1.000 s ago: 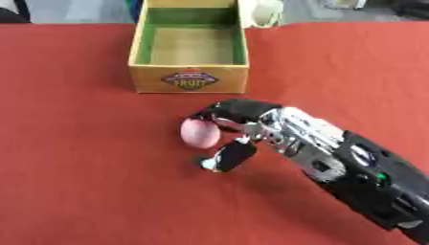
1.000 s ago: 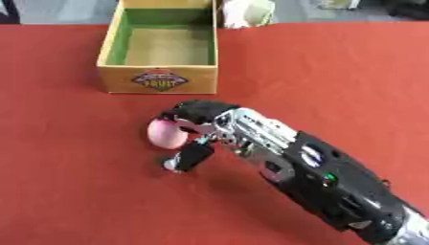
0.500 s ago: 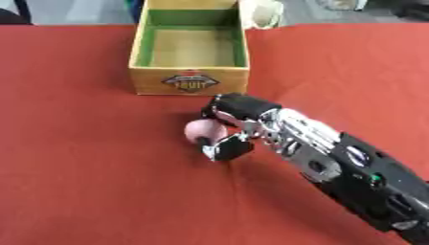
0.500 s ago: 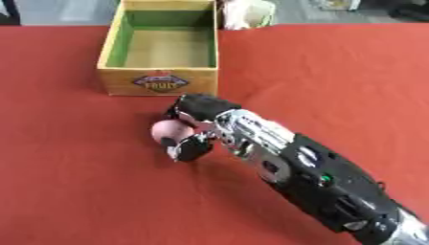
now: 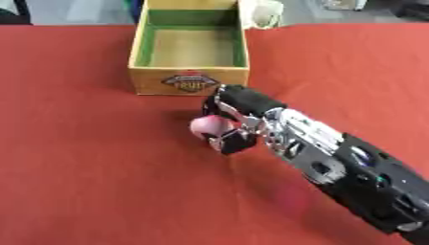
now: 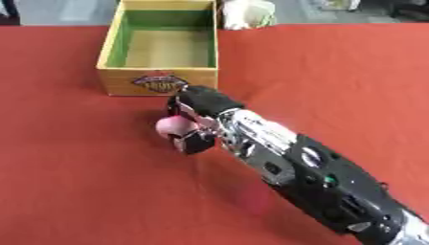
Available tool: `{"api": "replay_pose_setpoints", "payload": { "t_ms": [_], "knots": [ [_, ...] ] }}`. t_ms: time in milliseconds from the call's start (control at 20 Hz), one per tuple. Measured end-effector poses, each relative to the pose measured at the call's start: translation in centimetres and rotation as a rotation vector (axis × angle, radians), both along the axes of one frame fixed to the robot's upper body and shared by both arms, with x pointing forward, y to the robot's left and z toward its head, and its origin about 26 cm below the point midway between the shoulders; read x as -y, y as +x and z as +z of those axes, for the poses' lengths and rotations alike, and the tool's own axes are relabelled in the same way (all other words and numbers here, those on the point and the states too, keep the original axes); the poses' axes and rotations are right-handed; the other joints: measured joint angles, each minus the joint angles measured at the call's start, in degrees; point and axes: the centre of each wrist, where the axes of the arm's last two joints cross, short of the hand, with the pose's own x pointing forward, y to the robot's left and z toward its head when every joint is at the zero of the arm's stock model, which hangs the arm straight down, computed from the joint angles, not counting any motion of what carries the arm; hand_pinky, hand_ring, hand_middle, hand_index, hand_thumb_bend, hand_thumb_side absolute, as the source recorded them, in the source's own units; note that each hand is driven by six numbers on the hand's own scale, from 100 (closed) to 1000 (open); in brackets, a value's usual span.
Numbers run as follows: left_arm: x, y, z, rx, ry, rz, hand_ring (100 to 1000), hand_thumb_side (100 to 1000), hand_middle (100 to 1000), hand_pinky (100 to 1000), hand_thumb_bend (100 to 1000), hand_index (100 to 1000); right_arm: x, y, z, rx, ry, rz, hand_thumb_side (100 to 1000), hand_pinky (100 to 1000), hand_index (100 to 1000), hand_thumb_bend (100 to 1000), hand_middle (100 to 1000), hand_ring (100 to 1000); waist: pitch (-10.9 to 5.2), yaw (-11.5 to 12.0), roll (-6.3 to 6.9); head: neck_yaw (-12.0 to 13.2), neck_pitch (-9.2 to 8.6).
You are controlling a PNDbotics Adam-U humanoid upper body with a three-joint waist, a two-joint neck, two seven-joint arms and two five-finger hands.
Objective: Pick up objects on the table and place them in the box.
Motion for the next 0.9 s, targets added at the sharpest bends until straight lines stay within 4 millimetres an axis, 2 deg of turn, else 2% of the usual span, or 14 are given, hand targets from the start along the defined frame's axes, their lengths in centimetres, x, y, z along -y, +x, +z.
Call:
{"api": "replay_pose_setpoints", "payload": {
  "t_ms": [200, 500, 550, 600, 650, 700, 900],
  "knots": [
    [0.0, 0.0, 0.0, 0.000, 0.000, 0.000, 490, 664, 376, 452, 100, 497, 0.0, -1.4, 2.2, 0.063, 0.060, 0.030, 103, 419, 400, 100, 311, 542, -0.09, -0.2, -0.13, 0.0, 0.00],
    [0.0, 0.0, 0.0, 0.000, 0.001, -0.001, 491, 666, 377, 453, 100, 497, 0.5, -3.6, 7.4, 0.176, 0.137, 0.053, 134, 406, 394, 100, 304, 538, -0.12, -0.3, -0.14, 0.0, 0.00],
    [0.0, 0.0, 0.0, 0.000, 0.001, -0.001, 491, 666, 376, 454, 100, 497, 0.5, -3.9, 8.2, 0.192, 0.151, 0.052, 212, 408, 396, 100, 306, 539, -0.12, -0.3, -0.13, 0.0, 0.01],
    [0.0, 0.0, 0.0, 0.000, 0.001, -0.001, 491, 666, 377, 454, 100, 497, 0.6, -4.1, 9.0, 0.205, 0.164, 0.049, 140, 408, 396, 100, 305, 539, -0.12, -0.3, -0.12, -0.1, 0.02],
    [0.0, 0.0, 0.0, -0.001, 0.002, -0.002, 492, 667, 377, 455, 100, 497, 0.7, -4.1, 9.8, 0.214, 0.178, 0.044, 224, 407, 397, 100, 306, 539, -0.12, -0.2, -0.12, -0.1, 0.03],
    [0.0, 0.0, 0.0, -0.001, 0.002, -0.004, 492, 669, 377, 455, 100, 497, 0.7, -4.1, 10.5, 0.222, 0.191, 0.035, 139, 407, 398, 100, 306, 540, -0.12, -0.1, -0.16, -0.3, 0.04],
    [0.0, 0.0, -0.1, -0.001, 0.003, -0.007, 492, 666, 376, 456, 100, 496, 0.9, -2.9, 12.3, 0.240, 0.231, -0.033, 137, 404, 403, 100, 308, 541, -0.09, 0.6, -0.36, -0.9, 0.02]
  ]
}}
